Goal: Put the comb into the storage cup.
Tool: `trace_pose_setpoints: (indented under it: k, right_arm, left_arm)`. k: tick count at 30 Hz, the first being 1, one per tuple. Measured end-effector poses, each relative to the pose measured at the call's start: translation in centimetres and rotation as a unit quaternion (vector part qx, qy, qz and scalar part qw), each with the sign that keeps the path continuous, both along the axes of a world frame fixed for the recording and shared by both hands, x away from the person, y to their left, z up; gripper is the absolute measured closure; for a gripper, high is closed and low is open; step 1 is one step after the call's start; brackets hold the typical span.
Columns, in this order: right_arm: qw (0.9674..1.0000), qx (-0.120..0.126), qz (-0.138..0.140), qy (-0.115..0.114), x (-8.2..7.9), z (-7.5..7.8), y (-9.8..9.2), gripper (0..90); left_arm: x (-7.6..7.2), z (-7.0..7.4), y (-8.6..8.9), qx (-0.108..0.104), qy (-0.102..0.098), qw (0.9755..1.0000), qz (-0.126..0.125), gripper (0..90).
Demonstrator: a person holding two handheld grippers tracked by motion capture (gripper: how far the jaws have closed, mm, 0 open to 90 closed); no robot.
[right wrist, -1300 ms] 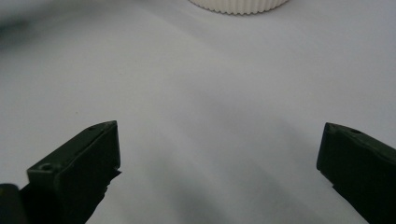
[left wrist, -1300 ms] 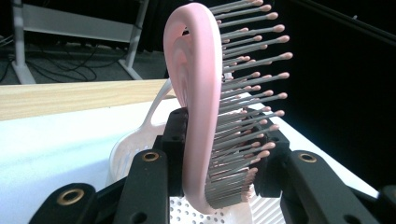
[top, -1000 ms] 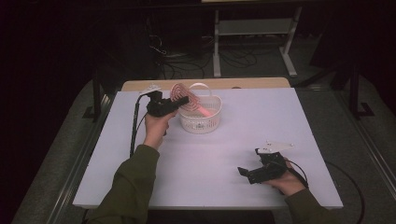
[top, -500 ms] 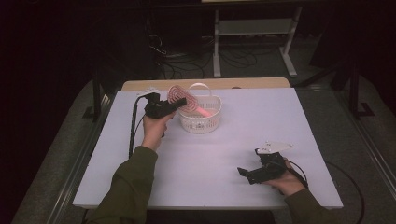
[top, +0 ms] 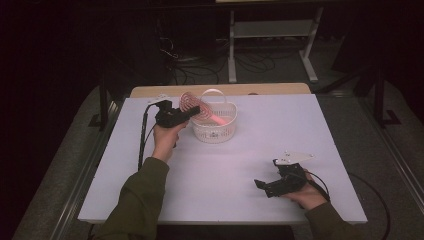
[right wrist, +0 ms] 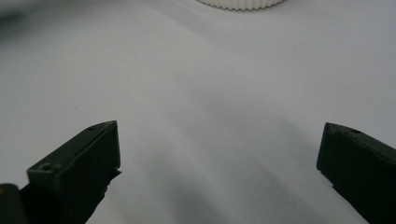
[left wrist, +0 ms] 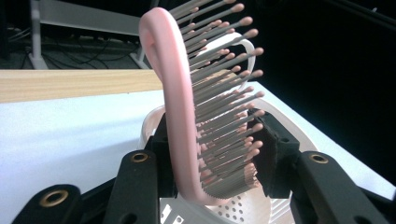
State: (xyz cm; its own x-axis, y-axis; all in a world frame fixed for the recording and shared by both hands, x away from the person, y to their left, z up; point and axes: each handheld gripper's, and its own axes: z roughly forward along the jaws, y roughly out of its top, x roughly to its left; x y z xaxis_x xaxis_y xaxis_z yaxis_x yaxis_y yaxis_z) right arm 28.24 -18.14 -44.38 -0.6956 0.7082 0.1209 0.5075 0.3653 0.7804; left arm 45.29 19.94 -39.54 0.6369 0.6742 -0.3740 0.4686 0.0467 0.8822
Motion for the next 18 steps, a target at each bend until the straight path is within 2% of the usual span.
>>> trace_pose_setpoints:
  k: [18]
  right_arm:
    - [1.0, 0.0, 0.004, 0.0, -0.01, -0.02, 0.04, 0.0]
  left_arm:
    - [-0.08, -0.08, -0.22, 0.013, -0.014, 0.9998, -0.005, 44.8]
